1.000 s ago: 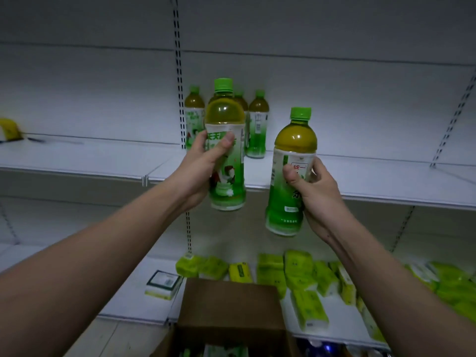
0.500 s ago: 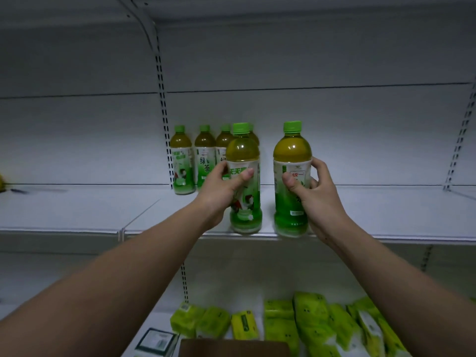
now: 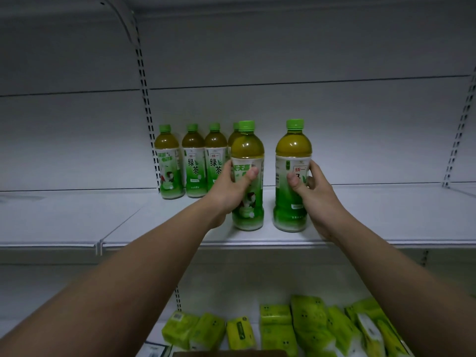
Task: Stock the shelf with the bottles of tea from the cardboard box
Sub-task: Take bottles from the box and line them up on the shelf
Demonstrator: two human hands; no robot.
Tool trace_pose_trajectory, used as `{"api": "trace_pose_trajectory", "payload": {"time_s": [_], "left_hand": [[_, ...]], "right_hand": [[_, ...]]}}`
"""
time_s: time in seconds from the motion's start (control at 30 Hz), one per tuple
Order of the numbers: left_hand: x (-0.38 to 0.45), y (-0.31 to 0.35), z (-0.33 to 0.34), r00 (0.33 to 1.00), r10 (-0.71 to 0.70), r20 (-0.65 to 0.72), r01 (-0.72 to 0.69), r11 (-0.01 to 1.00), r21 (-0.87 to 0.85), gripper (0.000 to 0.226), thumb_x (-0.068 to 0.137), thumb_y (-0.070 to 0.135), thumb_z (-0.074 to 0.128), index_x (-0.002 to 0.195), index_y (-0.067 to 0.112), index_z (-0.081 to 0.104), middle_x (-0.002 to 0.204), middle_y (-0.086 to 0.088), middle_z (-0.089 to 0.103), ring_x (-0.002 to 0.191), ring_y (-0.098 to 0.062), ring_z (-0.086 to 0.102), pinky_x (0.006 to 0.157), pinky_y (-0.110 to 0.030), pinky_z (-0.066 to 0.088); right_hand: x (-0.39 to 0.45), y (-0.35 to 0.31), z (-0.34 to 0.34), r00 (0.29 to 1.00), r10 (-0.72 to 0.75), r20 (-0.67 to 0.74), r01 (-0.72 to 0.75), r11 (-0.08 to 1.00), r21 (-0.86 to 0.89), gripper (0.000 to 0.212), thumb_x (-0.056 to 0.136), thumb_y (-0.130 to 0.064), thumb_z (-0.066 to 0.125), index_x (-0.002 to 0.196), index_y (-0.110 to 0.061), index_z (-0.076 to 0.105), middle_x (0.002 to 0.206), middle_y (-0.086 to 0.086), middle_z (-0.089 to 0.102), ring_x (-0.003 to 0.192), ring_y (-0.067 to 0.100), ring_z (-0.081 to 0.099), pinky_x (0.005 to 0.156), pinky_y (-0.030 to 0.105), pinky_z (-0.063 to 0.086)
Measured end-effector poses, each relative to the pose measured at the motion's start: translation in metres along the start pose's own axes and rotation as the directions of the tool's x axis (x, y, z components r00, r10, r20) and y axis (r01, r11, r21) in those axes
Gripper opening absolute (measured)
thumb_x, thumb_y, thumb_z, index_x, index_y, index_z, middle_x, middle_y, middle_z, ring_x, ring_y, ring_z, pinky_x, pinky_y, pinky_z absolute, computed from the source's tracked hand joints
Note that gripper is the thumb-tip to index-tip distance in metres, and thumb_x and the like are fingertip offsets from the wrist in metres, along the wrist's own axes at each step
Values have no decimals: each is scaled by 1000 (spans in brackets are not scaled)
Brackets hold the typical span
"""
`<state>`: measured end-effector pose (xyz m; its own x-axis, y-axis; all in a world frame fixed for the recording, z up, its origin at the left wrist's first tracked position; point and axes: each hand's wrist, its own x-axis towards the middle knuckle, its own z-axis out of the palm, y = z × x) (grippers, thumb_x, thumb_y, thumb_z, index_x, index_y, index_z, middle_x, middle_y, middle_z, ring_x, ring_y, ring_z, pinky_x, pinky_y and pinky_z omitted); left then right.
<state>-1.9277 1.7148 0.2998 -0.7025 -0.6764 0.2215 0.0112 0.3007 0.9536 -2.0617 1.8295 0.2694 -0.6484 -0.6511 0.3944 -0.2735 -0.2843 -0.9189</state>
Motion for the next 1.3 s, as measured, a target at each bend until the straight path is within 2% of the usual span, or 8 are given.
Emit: {"api": "trace_pose_trajectory", "payload": {"time_s": [0.1,0.2,0.37,0.47,0.63,0.83,1.07,1.3], "left_hand": [[-12,-10,-9,999,-35,36,31,994,109,75,88,20,67,149,25,24,135,1,49,124,-21,48,101,-40,40],[-20,-30,-15,998,-67,8,62,952,298,86,79,19,77,149,22,27,137,-8,49,121,-25,52,105,-42,44],[-21,-40,-12,995,4,-95,33,921,389,71,75,26,81,137,17,47,114,-3,60,101,-19,58,88,-30,48],[-14,-38,-4,992,38,-119,18,898,440,66,75,26,81,132,14,53,117,-4,63,95,-15,56,84,-26,45],[5,-44,17,981,62,-181,25,897,442,49,78,24,79,121,12,61,119,-4,66,108,-23,62,96,-35,49],[39,-59,38,963,93,-253,41,877,478,44,81,31,75,119,13,61,119,-5,67,109,-26,62,92,-35,48],[87,-66,52,953,81,-292,91,843,530,45,82,32,74,118,9,61,119,-9,66,108,-29,62,88,-34,48],[110,-78,64,933,148,-328,85,796,599,39,84,36,71,110,9,61,110,-9,65,102,-29,61,77,-33,46]], "right_hand": [[-7,-3,0,1000,17,-25,-19,998,-57,51,91,-29,62,136,-34,41,124,-7,57,108,11,56,95,36,45],[-18,-1,-1,998,50,-26,-53,987,-150,63,86,-19,69,140,-28,37,120,-8,50,108,15,53,88,31,45],[-24,8,-2,996,34,-83,-56,958,-280,63,82,-14,74,136,-22,42,119,-5,54,105,20,60,90,35,53],[-16,13,-3,996,20,-81,-46,946,-322,63,82,-15,74,136,-22,42,117,-6,54,102,19,61,91,35,53],[5,23,-9,997,23,-80,-49,940,-339,58,82,-17,74,133,-19,45,113,-6,55,105,20,62,88,34,54],[37,43,-13,995,16,-99,-48,941,-334,52,83,-20,73,128,-21,47,107,-11,56,106,22,64,93,43,54],[82,60,-15,989,2,-150,-68,897,-437,54,86,-24,70,133,-15,45,108,-8,51,100,16,56,91,30,46],[113,79,-12,980,-22,-196,-69,892,-446,52,86,-26,69,132,-17,46,124,0,61,107,19,59,96,34,48]]}}
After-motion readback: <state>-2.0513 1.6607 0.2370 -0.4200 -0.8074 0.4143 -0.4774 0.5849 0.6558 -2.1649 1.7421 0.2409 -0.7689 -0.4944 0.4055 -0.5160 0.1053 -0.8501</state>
